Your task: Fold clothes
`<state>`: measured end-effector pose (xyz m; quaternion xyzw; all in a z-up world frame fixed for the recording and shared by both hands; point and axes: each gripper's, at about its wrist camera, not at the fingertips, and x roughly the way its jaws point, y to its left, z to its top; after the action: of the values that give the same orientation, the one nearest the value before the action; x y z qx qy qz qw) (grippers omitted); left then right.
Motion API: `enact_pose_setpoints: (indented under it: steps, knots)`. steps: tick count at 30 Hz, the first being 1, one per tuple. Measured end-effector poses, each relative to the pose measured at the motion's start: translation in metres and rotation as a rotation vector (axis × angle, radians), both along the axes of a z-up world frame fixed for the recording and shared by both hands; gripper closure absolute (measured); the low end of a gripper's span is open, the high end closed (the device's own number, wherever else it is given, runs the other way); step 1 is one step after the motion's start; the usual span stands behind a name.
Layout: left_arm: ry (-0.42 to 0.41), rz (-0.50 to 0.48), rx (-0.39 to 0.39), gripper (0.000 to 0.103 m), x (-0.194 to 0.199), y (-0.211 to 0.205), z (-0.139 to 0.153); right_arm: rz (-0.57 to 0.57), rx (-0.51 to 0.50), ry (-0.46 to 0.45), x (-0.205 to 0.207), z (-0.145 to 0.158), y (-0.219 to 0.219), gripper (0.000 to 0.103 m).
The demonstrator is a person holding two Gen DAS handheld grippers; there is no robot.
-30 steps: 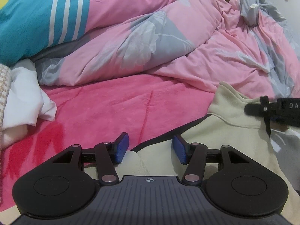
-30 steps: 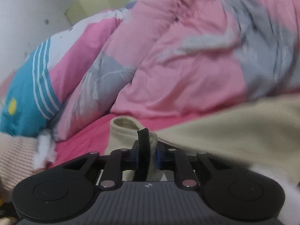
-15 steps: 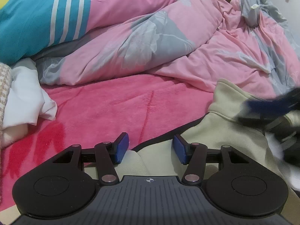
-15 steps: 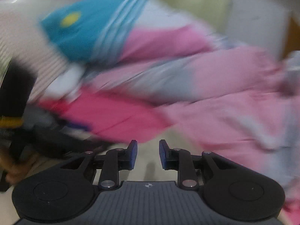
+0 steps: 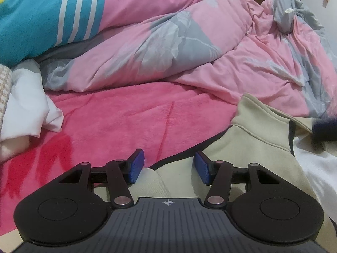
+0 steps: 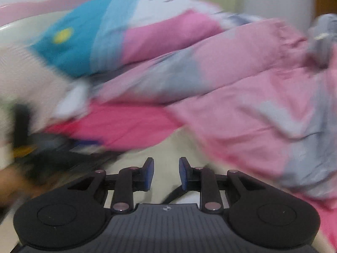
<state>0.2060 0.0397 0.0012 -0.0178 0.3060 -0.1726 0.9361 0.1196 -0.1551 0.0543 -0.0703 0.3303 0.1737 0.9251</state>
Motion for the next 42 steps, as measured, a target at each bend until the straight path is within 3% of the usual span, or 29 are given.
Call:
enact_pose_setpoints:
  steps: [3,5,8,11,14,17,19,22,25,28,31,34,35,38,42]
  knots:
    - [-0.002,0.000,0.001,0.049,0.000,0.000,0.000,0.131,-0.057,0.138,-0.009,-0.031,0.008,0.077]
    - [-0.004,0.000,0.003,0.049,0.000,0.000,0.000,0.136,-0.082,0.142,-0.019,-0.038,-0.004,0.079]
    - [-0.007,0.000,0.006,0.049,-0.001,0.000,-0.001,0.040,-0.051,0.116,-0.032,-0.019,-0.029,0.071]
    - [-0.019,-0.002,0.017,0.049,-0.003,-0.002,0.004,-0.056,0.061,0.125,-0.036,-0.007,-0.046,0.071]
    - [-0.081,-0.005,0.019,0.049,-0.016,-0.003,0.022,-0.127,0.188,0.176,-0.032,-0.015,-0.058,0.071]
    - [-0.174,-0.147,0.007,0.045,-0.043,-0.016,0.044,-0.165,0.261,0.226,-0.031,-0.024,-0.061,0.071]
    - [-0.177,-0.248,0.056,0.045,-0.051,-0.039,0.046,-0.181,0.273,0.241,-0.034,-0.029,-0.061,0.071]
    - [-0.185,-0.358,0.187,0.045,-0.059,-0.081,0.034,-0.194,0.279,0.235,-0.040,-0.035,-0.058,0.071]
    - [-0.168,-0.354,0.343,0.044,-0.058,-0.103,0.006,-0.182,0.246,0.227,-0.048,-0.036,-0.050,0.071]
    - [-0.155,-0.330,0.312,0.037,-0.054,-0.096,-0.002,-0.163,0.160,0.201,-0.054,-0.038,-0.036,0.075]
    - [-0.128,-0.314,0.278,0.033,-0.048,-0.090,-0.003,-0.172,0.089,0.148,-0.061,-0.034,-0.024,0.090]
    - [-0.148,-0.309,0.297,0.032,-0.050,-0.094,-0.004,-0.214,-0.007,0.031,-0.078,-0.027,-0.012,0.096]
    - [-0.157,-0.307,0.307,0.032,-0.052,-0.096,-0.004,-0.235,-0.055,0.006,-0.080,-0.030,-0.010,0.103]
    - [-0.171,-0.300,0.325,0.030,-0.055,-0.097,-0.005,-0.302,-0.209,-0.055,-0.084,-0.045,-0.002,0.103]
    - [-0.167,-0.288,0.329,0.024,-0.053,-0.098,-0.004,-0.320,0.058,-0.006,-0.081,-0.039,-0.038,0.103]
